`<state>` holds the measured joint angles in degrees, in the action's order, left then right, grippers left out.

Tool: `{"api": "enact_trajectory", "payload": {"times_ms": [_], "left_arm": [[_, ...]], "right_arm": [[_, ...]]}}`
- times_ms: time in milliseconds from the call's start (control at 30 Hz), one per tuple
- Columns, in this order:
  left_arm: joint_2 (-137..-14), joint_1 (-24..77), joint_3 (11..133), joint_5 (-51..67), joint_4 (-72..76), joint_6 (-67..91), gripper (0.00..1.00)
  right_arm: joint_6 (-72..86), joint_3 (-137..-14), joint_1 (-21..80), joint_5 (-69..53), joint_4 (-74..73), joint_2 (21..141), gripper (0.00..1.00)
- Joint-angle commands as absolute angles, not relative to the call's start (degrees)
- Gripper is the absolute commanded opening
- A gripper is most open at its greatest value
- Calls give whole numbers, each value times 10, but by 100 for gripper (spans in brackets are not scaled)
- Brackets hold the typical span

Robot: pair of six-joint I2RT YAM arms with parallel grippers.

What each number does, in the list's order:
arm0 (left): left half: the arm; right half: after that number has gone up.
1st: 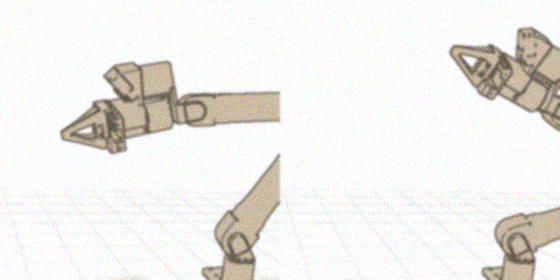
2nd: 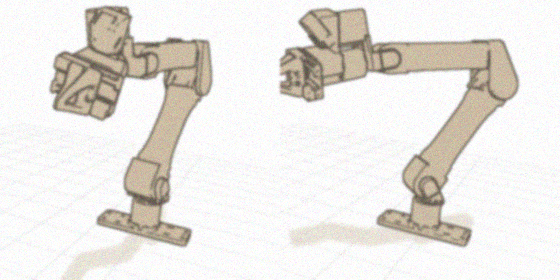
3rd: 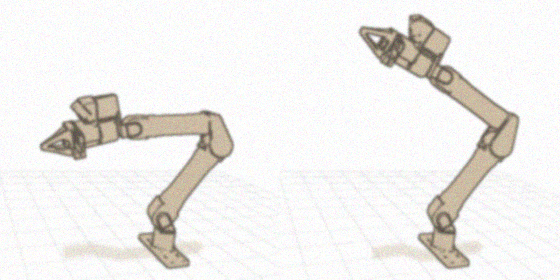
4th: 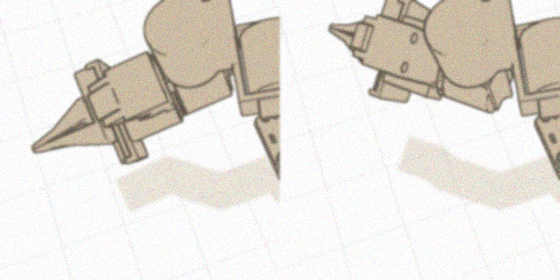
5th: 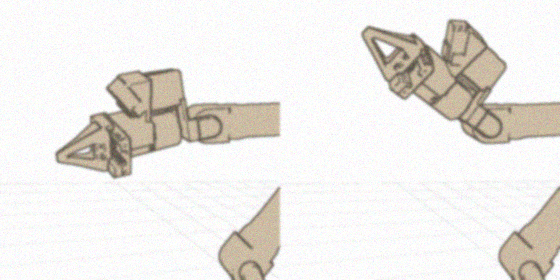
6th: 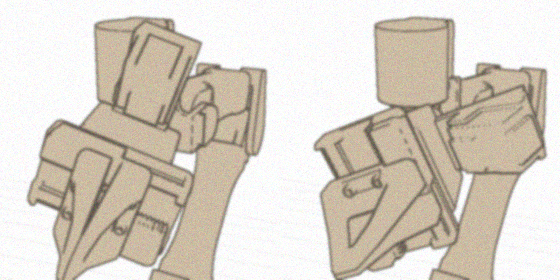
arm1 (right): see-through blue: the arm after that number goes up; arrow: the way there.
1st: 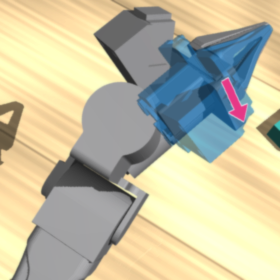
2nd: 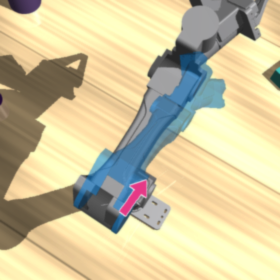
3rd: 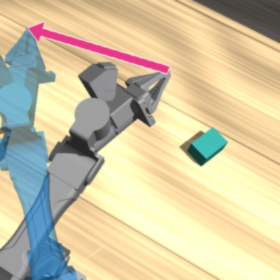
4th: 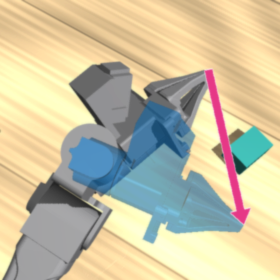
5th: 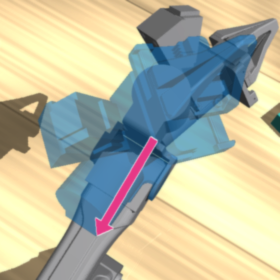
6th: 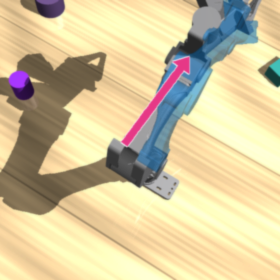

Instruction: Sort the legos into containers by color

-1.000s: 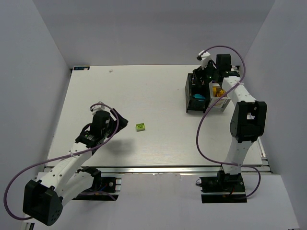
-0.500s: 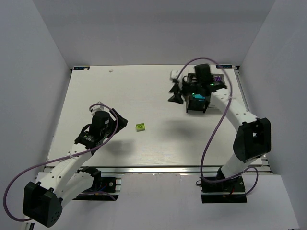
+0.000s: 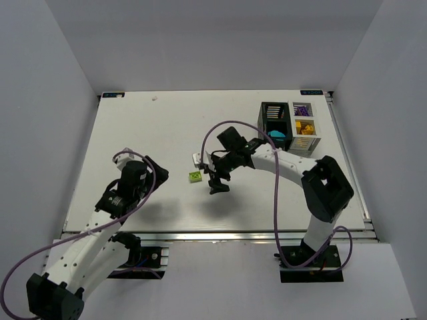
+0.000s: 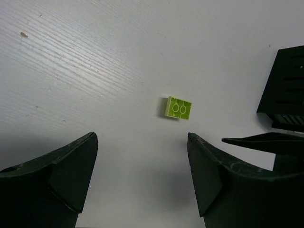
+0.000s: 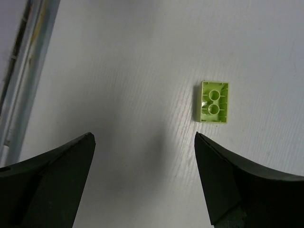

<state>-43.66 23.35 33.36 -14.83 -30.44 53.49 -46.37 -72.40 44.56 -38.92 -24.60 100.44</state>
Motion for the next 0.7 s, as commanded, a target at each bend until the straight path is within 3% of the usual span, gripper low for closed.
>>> {"api": "enact_trajectory", "payload": {"times_ms": [0, 300, 667], "left_arm": [[-411, 230, 336, -163, -333, 544, 85], [-378, 230, 327, -166, -350, 557, 85], [-376, 230, 314, -161, -348, 557, 85]], "right_arm": [[-660, -754, 439, -419, -272, 1034, 89], [-602, -857, 470, -325, -238, 1158, 88], [-552, -905, 477, -292, -229, 1215, 82]]}}
